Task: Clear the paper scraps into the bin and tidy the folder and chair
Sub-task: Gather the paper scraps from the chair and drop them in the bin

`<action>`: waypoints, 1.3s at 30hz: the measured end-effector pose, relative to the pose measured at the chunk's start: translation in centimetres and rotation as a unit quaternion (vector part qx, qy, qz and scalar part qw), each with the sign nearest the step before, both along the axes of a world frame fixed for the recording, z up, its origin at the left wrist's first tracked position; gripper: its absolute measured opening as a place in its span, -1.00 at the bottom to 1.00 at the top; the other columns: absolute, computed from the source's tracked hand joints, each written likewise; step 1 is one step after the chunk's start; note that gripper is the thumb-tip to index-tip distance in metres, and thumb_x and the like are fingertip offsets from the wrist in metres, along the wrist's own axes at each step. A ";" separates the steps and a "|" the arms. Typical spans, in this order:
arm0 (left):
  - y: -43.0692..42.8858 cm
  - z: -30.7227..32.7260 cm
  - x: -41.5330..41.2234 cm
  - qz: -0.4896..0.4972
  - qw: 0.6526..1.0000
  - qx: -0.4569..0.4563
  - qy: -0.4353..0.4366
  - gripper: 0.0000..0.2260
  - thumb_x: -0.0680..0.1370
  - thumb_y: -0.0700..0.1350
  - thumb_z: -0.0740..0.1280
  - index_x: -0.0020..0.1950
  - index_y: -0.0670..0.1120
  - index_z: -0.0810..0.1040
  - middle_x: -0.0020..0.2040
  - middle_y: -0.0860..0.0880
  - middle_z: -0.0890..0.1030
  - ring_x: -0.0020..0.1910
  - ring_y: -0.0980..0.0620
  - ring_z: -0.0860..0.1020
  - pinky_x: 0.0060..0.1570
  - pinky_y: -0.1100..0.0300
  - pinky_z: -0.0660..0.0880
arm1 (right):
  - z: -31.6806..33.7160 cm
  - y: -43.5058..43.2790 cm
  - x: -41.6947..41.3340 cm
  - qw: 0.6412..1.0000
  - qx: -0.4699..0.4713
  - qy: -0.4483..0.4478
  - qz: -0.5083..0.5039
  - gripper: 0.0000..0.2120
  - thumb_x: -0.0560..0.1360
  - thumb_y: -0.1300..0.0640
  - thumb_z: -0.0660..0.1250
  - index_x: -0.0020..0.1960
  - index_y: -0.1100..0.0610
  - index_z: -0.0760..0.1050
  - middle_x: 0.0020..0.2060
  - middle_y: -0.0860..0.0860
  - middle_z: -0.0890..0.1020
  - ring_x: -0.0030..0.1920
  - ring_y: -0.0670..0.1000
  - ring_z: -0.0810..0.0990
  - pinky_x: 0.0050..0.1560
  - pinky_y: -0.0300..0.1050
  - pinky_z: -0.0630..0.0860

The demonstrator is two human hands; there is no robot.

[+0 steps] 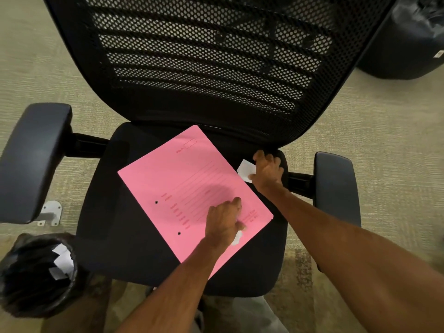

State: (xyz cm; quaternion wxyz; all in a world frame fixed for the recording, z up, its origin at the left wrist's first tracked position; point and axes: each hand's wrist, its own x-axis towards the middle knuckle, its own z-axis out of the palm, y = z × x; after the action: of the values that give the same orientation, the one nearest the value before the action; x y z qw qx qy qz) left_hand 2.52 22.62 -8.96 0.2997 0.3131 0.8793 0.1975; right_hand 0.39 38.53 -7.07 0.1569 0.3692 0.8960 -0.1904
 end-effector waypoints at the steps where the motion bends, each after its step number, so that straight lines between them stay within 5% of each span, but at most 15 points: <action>1: -0.2 -0.1 -0.1 0.018 1.000 0.008 -0.021 -0.66 0.41 0.02 0.51 0.04 -0.05 0.45 -0.03 -0.01 0.65 -0.11 0.01 0.63 0.00 0.14 0.55 | -0.1 0.0 0.1 1.000 -0.007 -0.013 -0.014 -0.45 0.43 0.17 0.45 0.32 0.15 0.28 0.24 0.18 0.40 0.29 0.20 0.33 0.26 0.19 0.33; 4: -1.0 -0.6 -0.4 0.048 0.996 0.027 -0.071 -0.68 0.41 -0.04 0.52 0.03 -0.05 0.46 -0.04 0.01 0.64 -0.11 0.01 0.64 -0.05 0.20 0.57 | -0.1 0.2 0.1 0.998 -0.049 -0.009 -0.048 -0.56 0.45 0.21 0.42 0.28 0.20 0.37 0.28 0.20 0.36 0.30 0.23 0.35 0.29 0.20 0.33; 8: -1.7 -0.1 -1.4 0.151 0.972 0.095 -0.150 -0.69 0.36 -0.09 0.57 -0.10 0.04 0.44 -0.20 0.14 0.57 -0.20 0.11 0.60 -0.23 0.42 0.46 | 0.8 -0.4 0.0 0.988 -0.029 0.133 -0.072 -0.82 0.50 0.30 0.28 0.10 0.28 0.43 0.12 0.26 0.46 0.06 0.26 0.50 0.05 0.09 0.51; 13: -3.4 1.1 -4.4 0.368 0.888 0.204 -0.185 -0.71 0.31 -0.16 0.59 -0.16 -0.03 0.50 -0.22 0.12 0.59 -0.23 0.20 0.57 -0.35 0.46 0.43 | 2.4 -3.2 -0.9 0.971 -0.031 0.233 0.034 -0.93 0.55 0.28 0.18 0.03 0.23 0.34 -0.13 0.22 0.53 -0.12 0.22 0.53 -0.16 0.20 0.51; 18: -6.8 2.0 -7.4 0.536 0.778 0.284 -0.165 -0.72 0.31 -0.27 0.58 -0.17 -0.09 0.51 -0.29 0.03 0.56 -0.30 0.14 0.53 -0.31 0.35 0.54 | 2.6 -8.8 -2.8 0.959 -0.159 0.219 0.085 -0.90 0.56 0.21 0.22 0.05 0.17 0.34 -0.16 0.04 0.52 -0.23 0.03 0.54 -0.21 -0.06 0.43; 24: -12.1 2.6 -9.6 0.622 0.729 0.275 -0.072 -0.74 0.35 -0.29 0.55 -0.12 -0.10 0.52 -0.22 0.00 0.56 -0.30 0.16 0.53 -0.42 0.51 0.45 | 2.9 -16.8 -5.7 0.931 -0.340 0.124 0.048 -0.90 0.60 0.10 0.17 0.08 0.02 0.27 0.03 0.00 0.49 0.01 0.03 0.55 -0.06 -0.06 0.52; 32: -21.1 2.7 -9.7 0.729 0.596 0.329 -0.069 -0.75 0.38 -0.24 0.54 -0.07 -0.12 0.51 -0.27 0.01 0.58 -0.31 0.06 0.59 -0.39 0.35 0.53 | 3.8 -26.0 -7.6 0.914 -0.374 0.035 0.157 -0.79 0.57 0.17 0.23 0.12 0.19 0.25 0.04 0.15 0.52 -0.03 0.17 0.62 -0.12 0.11 0.60; 39: -31.5 1.9 -8.1 0.780 0.499 0.368 -0.089 -0.75 0.40 -0.26 0.52 -0.14 -0.09 0.46 -0.24 -0.04 0.55 -0.30 0.00 0.54 -0.36 0.19 0.52 | 3.1 -35.6 -8.4 0.903 -0.336 0.038 0.266 -0.82 0.52 0.25 0.27 0.06 0.13 0.30 -0.07 0.01 0.49 -0.10 0.06 0.55 -0.06 0.22 0.59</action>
State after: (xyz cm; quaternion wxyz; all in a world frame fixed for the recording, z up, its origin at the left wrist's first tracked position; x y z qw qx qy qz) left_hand -5.55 -8.88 -7.05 -0.0412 -0.4368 0.5833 0.6836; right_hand -7.98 2.95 -3.98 0.2816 0.0354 0.8493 -0.4451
